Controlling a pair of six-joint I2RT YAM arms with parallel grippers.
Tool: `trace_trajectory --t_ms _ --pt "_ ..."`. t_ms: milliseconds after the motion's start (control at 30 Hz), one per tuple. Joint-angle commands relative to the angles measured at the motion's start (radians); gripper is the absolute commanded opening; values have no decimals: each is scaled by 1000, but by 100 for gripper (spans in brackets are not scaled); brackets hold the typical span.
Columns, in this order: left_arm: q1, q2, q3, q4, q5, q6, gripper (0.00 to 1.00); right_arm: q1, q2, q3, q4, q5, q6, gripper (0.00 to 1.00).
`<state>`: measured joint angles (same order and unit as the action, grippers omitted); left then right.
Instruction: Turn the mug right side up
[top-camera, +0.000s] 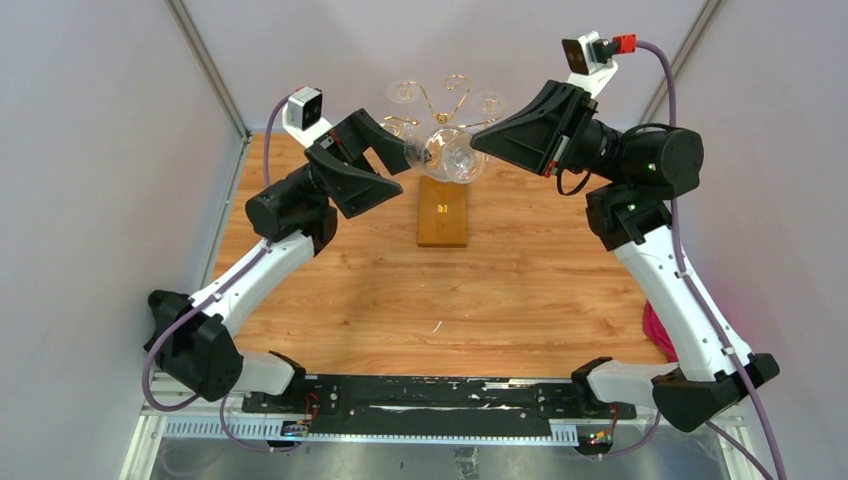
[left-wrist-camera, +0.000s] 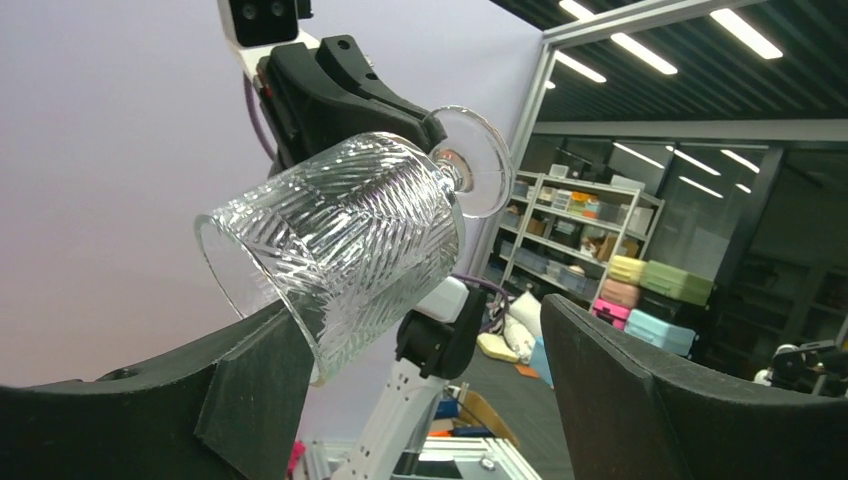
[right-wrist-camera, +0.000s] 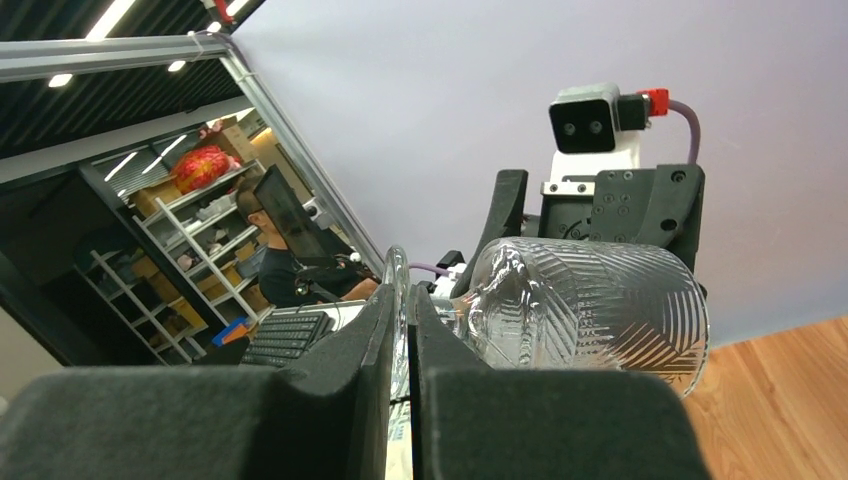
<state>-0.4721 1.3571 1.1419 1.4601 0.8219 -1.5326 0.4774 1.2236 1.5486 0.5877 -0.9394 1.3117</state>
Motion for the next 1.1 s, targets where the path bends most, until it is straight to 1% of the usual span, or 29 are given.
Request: trace_trajectory --t_ms 0,167,267,433,667,767,867,1000,1067 --pt "-34 -53 -31 74 -9 -9 83 12 -6 -29 278 30 85 0" --pt "-60 -85 -66 77 -15 1 75 12 35 -92 468 44 202 0" --pt "-69 -99 -82 77 -25 10 71 16 55 -132 546 48 254 0" --pt "-72 -109 -91 77 -39 19 67 38 56 -218 603 57 272 0" --pt "-76 -122 -134 78 -49 30 52 81 51 -306 617 67 255 0" --pt "-77 -133 -146 78 -52 34 37 95 65 -322 598 62 240 0" --pt "-79 -149 -152 78 -56 38 28 105 81 -331 610 60 245 0" --pt "-80 -172 -172 77 -69 38 10 108 93 -341 616 56 244 0" --pt "-80 -182 -189 77 -76 40 2 110 100 -343 619 51 247 0"
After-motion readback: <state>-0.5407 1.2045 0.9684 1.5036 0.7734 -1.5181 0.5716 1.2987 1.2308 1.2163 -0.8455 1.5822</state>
